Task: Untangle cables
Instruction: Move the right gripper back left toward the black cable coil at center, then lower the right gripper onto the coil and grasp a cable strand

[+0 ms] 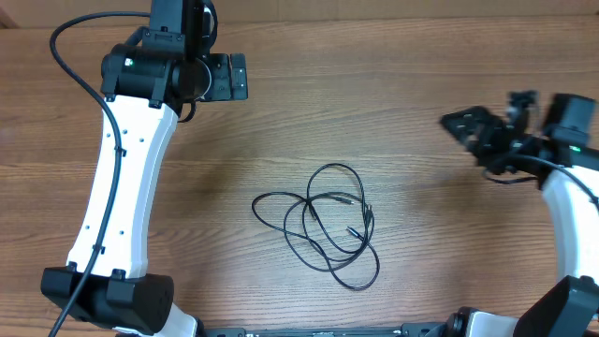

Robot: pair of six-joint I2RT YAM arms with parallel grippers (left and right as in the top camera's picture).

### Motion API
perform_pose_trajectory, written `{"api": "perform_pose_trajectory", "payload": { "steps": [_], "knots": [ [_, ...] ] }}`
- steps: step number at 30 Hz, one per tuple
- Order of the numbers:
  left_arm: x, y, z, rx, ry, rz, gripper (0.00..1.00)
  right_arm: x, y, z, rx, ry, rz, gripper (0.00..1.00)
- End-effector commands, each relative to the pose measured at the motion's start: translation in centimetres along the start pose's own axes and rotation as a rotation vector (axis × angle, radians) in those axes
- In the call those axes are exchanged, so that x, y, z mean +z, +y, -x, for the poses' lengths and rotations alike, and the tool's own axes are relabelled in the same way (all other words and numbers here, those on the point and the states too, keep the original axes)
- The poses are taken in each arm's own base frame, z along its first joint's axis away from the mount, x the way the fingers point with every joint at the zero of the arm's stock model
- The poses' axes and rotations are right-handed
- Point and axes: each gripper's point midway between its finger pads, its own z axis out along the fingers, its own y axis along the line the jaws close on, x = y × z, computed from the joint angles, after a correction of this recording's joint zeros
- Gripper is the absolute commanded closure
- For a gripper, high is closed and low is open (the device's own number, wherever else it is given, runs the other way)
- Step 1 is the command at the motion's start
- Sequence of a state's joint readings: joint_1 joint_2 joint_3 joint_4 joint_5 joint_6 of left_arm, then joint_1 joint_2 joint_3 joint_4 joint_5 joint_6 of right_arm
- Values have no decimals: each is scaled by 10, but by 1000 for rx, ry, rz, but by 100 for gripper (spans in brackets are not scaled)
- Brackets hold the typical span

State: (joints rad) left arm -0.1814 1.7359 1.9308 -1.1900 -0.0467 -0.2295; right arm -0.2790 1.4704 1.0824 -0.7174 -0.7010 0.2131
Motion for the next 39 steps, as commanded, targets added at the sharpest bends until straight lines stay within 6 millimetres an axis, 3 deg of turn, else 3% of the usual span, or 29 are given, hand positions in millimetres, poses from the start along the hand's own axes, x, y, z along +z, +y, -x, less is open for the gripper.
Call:
{"api": "perform_pose_trajectory", "payload": {
  "steps": [1,11,19,22,31,35,39],
  "knots": [
    [9,7,1,12,16,23,0,12,28,-10,-99,37,4,0],
    [27,11,-2,6,57,36,0,45,79,-62,-250,182,53,0],
    [38,15,-7,100,99,-4,6,58,100,-92,-325,255,75,0],
    [37,17,-7,128,101,-5,0,66,103,-98,-375,247,32,0],
    [37,18,-12,127,121,-2,0,86,102,-102,-514,178,-131,0],
    [37,18,-12,127,121,-2,0,98,99,-116,-528,227,-139,0],
    [37,18,-12,127,121,-2,0,112,99,-142,-573,328,-108,0]
  ]
}}
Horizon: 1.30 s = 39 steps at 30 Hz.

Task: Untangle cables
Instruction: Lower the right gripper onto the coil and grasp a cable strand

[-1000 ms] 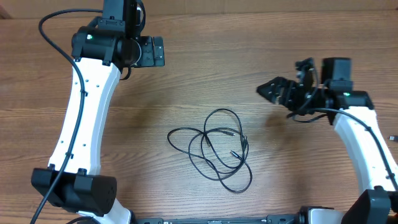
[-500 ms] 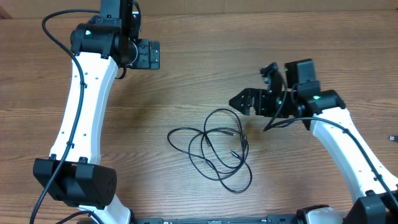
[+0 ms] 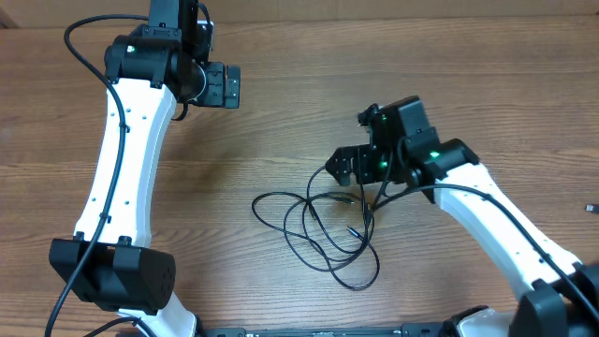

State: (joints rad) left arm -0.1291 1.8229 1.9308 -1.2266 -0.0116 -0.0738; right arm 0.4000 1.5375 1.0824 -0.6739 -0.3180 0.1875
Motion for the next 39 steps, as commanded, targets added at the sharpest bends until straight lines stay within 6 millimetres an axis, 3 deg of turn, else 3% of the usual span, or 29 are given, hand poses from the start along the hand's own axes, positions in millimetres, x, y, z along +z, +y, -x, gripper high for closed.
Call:
{"api": "perform_pose_trajectory", "payload": {
  "steps": [1,7,13,23,32,39],
  "knots": [
    [0,0,3,15,-5,-10,0,12,14,-7,-56,51,30,0],
    [0,0,3,15,-5,-10,0,21,37,-36,-100,156,71,8],
    [0,0,3,15,-5,-10,0,25,49,-50,-141,190,63,15],
    [0,0,3,15,-5,-10,0,39,65,-90,-209,278,77,26],
    [0,0,3,15,-5,-10,0,57,57,-105,-202,316,75,40],
    [0,0,3,15,-5,-10,0,61,56,-110,-200,320,92,42]
  ]
}}
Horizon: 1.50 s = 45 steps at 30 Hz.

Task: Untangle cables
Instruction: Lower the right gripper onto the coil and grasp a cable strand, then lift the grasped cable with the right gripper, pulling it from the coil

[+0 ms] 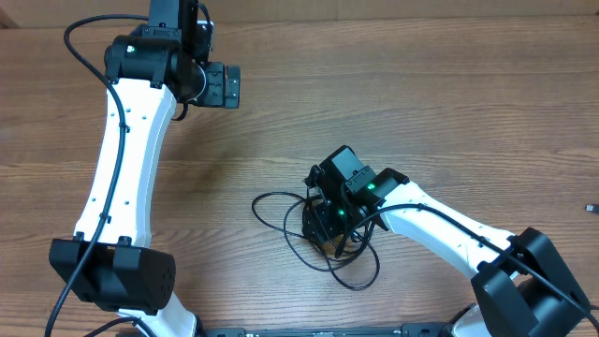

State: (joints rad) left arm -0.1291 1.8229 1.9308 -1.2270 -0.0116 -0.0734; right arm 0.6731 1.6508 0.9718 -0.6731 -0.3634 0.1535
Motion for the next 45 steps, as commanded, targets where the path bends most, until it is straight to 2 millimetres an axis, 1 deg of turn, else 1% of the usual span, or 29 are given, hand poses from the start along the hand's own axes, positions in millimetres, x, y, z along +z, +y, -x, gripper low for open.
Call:
{"api": "perform_pose_trajectory", "payload": {
  "steps": [1,5,6,9,10,13,19,28,32,35,41,45],
  "knots": [
    [0,0,3,14,-5,-10,0,1,3,2,-11,-6,17,42],
    [0,0,3,14,-5,-10,0,1,-2,2,-11,-10,-13,42],
    [0,0,3,14,-5,-10,0,1,-2,2,-10,-10,-12,45],
    [0,0,3,14,-5,-10,0,2,0,1,-10,-7,0,62],
    [0,0,3,14,-5,-10,0,2,0,1,-10,-6,4,64],
    [0,0,3,14,-5,-10,0,2,1,1,-10,-5,6,67],
    [0,0,3,14,-5,-10,0,3,0,0,-28,-2,6,67],
    [0,0,3,14,-5,-10,0,10,0,-4,-20,29,19,68],
    [0,0,3,14,-5,-10,0,16,-4,-8,-10,52,16,78],
    [0,0,3,14,-5,-10,0,18,-4,-8,-7,57,17,95],
    [0,0,3,14,-5,-10,0,15,-4,-11,3,71,13,96],
    [0,0,3,14,-5,-10,0,-2,-1,-6,9,76,-18,96]
  ]
}}
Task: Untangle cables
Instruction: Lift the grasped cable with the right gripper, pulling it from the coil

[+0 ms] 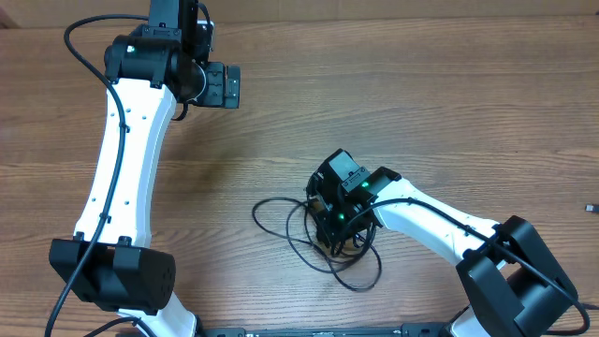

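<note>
A thin black cable [281, 208] lies in a tangle of overlapping loops on the wooden table at the centre. My right gripper [329, 234] points straight down into the right part of the tangle, its fingers among the strands. The wrist hides the fingers, so their state does not show. A loop of the cable [360, 279] runs out below the gripper. My left gripper [227, 85] hovers far off at the upper left, well away from the cable, with no gap showing between its fingers and nothing in them.
The wooden table [487, 112] carries nothing but the cable. The white left arm [122, 178] stretches along the left side. The right arm [440, 225] reaches in from the lower right corner.
The right gripper has shifted slightly down and to the right within the tangle. The strands around it have drawn a little closer together. The left arm has not moved.
The right gripper was first far out at the right edge, with the cable lying free. Then it hung just above the tangle's upper right loop. After that it stood down in the tangle, where it still is. The left arm moved slightly early on.
</note>
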Robot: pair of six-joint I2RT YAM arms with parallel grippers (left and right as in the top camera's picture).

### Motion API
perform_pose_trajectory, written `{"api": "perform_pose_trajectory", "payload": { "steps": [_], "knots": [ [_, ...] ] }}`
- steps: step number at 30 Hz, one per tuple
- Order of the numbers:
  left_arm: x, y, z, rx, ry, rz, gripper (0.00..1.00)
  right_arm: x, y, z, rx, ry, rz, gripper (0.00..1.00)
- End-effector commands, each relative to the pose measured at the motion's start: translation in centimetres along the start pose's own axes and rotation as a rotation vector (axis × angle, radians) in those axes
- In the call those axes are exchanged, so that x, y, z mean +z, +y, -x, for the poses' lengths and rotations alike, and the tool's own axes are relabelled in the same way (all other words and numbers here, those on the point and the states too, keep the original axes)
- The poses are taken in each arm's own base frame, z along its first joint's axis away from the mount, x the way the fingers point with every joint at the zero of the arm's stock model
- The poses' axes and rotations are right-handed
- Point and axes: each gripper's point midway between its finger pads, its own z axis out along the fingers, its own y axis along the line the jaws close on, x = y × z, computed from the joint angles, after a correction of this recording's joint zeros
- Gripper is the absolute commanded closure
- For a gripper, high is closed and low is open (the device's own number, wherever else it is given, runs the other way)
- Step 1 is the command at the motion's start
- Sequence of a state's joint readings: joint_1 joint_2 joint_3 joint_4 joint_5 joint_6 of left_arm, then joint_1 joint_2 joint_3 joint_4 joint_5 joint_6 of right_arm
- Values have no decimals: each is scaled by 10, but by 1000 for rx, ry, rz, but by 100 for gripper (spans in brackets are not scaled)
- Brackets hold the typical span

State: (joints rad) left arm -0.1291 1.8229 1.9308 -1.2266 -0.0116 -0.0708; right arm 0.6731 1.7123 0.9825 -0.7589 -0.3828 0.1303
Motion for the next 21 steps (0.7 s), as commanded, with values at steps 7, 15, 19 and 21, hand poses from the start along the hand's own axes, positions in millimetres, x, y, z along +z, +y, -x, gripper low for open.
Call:
{"api": "perform_pose_trajectory", "payload": {
  "steps": [7,15,19,21],
  "knots": [
    [0,0,3,11,-5,-10,0,-90,23,43,-55,-178,-101,96],
    [0,-1,3,12,-5,-10,0,-198,63,81,-137,-472,-119,96],
    [0,-1,3,12,-5,-11,0,-256,75,93,-159,-643,-164,96],
    [0,-1,3,12,-5,-10,0,-289,76,96,-154,-741,-214,96]
  ]
}}
